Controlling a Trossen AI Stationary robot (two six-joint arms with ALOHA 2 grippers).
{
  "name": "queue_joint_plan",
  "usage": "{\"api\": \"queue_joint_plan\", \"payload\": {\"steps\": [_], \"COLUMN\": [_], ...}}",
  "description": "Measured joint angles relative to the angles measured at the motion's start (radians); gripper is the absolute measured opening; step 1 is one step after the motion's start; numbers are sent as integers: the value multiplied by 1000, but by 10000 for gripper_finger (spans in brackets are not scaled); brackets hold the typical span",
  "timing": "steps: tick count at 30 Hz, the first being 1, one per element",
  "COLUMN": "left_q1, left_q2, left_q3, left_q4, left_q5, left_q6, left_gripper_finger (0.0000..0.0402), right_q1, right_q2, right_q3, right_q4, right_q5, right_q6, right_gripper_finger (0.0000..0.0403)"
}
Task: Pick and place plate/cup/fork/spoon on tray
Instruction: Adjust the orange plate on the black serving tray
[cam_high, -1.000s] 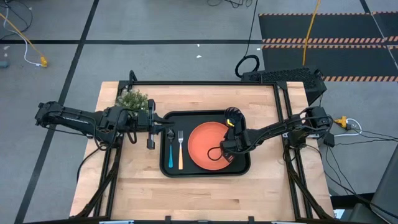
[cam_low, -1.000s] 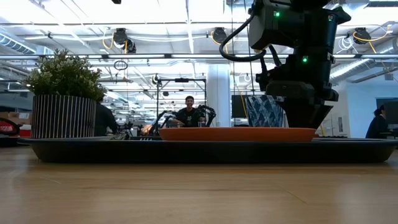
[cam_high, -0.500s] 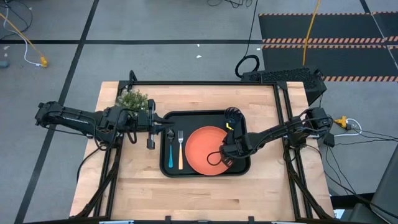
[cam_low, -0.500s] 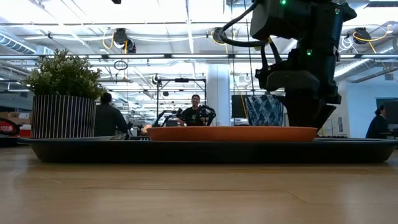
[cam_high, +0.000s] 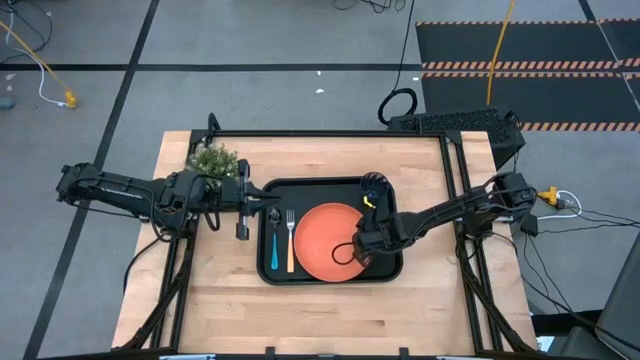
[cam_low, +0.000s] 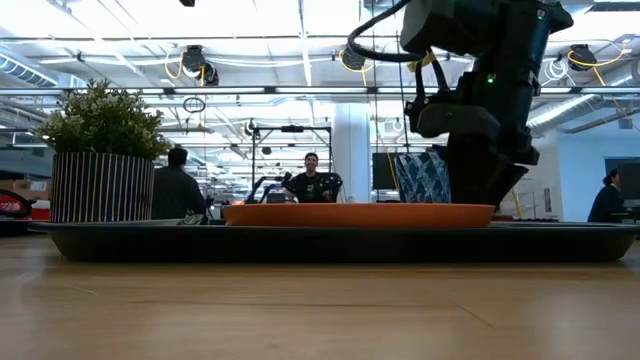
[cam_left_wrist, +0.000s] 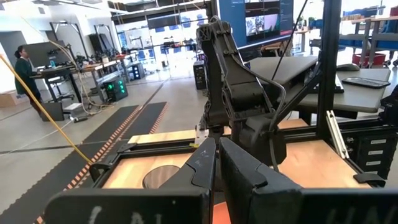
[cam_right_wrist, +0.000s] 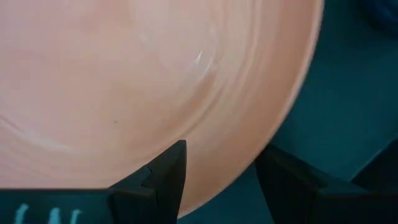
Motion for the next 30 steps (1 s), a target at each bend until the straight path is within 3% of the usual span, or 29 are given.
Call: {"api": "queue_joint_plan", "payload": {"steps": [14, 24, 30], "left_q1": [0, 0, 0], "left_q2": [0, 1, 1], "left_q3": [-1, -1, -1], "left_q4": [-7, -82, -55], "left_q5": [20, 20, 20], "left_q6": [0, -57, -48], "left_gripper_finger": [26, 26, 26], "right_q1": [43, 164, 227], "right_q2": [-164, -261, -328], "right_q3": [0, 0, -2], "right_q4": [-7, 210, 418], "right_q5": [135, 372, 627], "right_q6": [-32, -256, -546], "right_gripper_finger": [178, 178, 178]}}
